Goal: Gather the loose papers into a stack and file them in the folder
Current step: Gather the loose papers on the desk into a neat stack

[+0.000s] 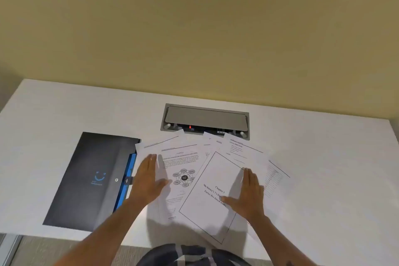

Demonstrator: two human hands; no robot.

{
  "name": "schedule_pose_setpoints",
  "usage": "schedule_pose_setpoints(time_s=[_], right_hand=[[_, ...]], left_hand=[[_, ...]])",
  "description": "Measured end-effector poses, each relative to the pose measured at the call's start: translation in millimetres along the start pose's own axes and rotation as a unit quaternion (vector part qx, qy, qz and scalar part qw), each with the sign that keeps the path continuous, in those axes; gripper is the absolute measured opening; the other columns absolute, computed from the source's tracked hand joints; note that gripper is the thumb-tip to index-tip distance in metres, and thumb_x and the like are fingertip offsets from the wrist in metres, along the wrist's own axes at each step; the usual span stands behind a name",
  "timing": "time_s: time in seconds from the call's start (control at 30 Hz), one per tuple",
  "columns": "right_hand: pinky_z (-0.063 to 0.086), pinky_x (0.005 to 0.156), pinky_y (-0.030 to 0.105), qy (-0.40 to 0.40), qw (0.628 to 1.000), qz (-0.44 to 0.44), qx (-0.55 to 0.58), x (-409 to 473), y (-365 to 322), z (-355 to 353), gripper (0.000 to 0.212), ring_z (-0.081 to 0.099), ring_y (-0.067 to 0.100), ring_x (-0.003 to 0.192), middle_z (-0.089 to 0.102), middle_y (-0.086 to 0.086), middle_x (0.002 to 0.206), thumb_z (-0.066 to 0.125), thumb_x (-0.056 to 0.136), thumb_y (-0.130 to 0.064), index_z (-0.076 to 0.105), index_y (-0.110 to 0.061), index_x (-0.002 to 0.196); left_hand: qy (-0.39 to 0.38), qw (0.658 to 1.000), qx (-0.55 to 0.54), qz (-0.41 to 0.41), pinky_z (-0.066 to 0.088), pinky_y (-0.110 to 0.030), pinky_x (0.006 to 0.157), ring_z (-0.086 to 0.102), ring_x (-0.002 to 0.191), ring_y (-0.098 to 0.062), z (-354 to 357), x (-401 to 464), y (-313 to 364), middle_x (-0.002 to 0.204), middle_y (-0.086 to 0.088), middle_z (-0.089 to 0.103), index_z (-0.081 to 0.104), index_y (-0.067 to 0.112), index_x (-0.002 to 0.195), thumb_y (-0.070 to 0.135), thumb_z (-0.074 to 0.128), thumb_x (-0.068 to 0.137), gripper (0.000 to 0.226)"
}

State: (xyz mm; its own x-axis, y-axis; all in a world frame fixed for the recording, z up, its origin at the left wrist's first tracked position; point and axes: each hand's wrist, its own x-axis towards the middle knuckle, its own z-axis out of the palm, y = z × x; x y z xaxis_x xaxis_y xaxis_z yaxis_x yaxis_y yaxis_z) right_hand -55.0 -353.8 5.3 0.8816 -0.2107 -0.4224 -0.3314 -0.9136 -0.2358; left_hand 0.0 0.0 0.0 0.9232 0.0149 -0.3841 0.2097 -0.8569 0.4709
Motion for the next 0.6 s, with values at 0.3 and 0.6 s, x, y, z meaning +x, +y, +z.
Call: schedule_pose_setpoints(time_s=[0.3, 0.6], right_hand=[[0.011, 0.127, 0.061, -0.041, 0.999, 0.025, -0.010, 3, 6, 9, 0.160, -0.007, 0.027, 0.161, -0.013, 0.006, 0.174, 0.066, 0.051, -0.093, -0.017, -0.014, 0.163], [-0.002, 0.128, 0.058, -0.055, 0.998, 0.007, -0.037, 2, 7, 17, 0.150, -0.014, 0.024, 0.160, -0.019, 0.008, 0.173, 0.057, 0.066, -0.092, -0.021, -0.007, 0.161]], left_hand=[[-0.085, 0.985, 0.149, 0.026, -0.006, -0.067, 0.119, -0.018, 0.157, -0.033, 9, 34, -20, 0.171, -0.006, -0.021, -0.017, 0.017, 0.162, 0.081, 0.070, 0.062, 0.148], [-0.073, 0.983, 0.167, 0.036, -0.016, -0.066, 0.116, -0.020, 0.155, -0.030, 16, 35, -15, 0.169, -0.003, -0.022, -0.016, 0.019, 0.162, 0.078, 0.071, 0.066, 0.142]])
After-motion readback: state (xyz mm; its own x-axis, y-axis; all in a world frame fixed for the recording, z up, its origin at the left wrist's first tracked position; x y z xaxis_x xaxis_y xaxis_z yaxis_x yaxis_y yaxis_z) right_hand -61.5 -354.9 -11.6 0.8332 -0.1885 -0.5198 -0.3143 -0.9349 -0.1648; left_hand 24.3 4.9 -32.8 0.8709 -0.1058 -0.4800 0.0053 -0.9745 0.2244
